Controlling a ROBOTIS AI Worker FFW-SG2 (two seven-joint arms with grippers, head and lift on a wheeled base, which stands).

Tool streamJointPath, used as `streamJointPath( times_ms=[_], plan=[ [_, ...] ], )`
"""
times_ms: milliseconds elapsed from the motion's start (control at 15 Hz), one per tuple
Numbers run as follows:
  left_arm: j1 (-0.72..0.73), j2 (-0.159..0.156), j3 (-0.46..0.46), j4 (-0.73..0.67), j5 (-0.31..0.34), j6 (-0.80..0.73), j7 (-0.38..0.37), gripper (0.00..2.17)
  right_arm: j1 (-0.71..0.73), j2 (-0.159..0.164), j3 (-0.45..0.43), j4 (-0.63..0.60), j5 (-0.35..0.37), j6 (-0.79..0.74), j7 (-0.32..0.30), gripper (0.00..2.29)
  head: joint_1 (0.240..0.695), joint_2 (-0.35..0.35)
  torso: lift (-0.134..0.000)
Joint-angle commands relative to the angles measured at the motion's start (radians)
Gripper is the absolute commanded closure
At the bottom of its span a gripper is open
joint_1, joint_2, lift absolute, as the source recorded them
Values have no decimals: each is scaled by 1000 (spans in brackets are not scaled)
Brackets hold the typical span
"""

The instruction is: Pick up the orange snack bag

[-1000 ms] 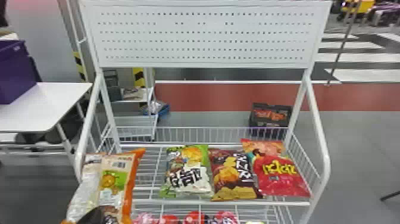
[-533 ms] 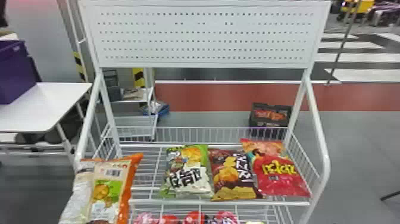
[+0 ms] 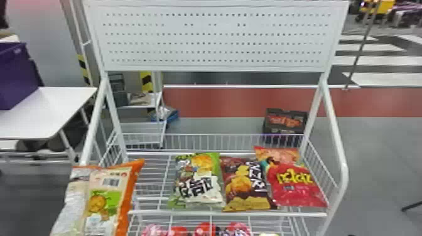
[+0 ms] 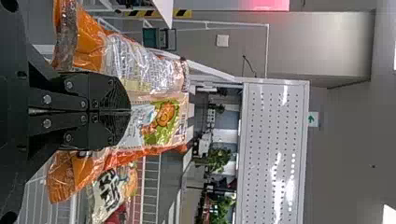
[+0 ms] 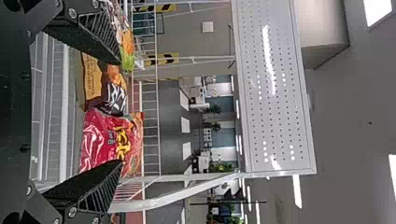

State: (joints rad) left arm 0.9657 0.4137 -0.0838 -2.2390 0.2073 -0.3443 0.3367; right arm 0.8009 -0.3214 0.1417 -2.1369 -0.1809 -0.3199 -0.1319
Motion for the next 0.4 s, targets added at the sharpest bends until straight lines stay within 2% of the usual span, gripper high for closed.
streamJointPath(
  times_ms=[0, 333],
  plan=[
    [5, 0, 22, 1, 4, -6, -4, 1379, 1, 1, -2, 0, 0, 0, 0, 140, 499, 0, 0],
    [10, -1, 39, 15, 15, -31, -5, 1379, 6, 2, -4, 0, -2, -6, 0, 140, 499, 0, 0]
  ],
)
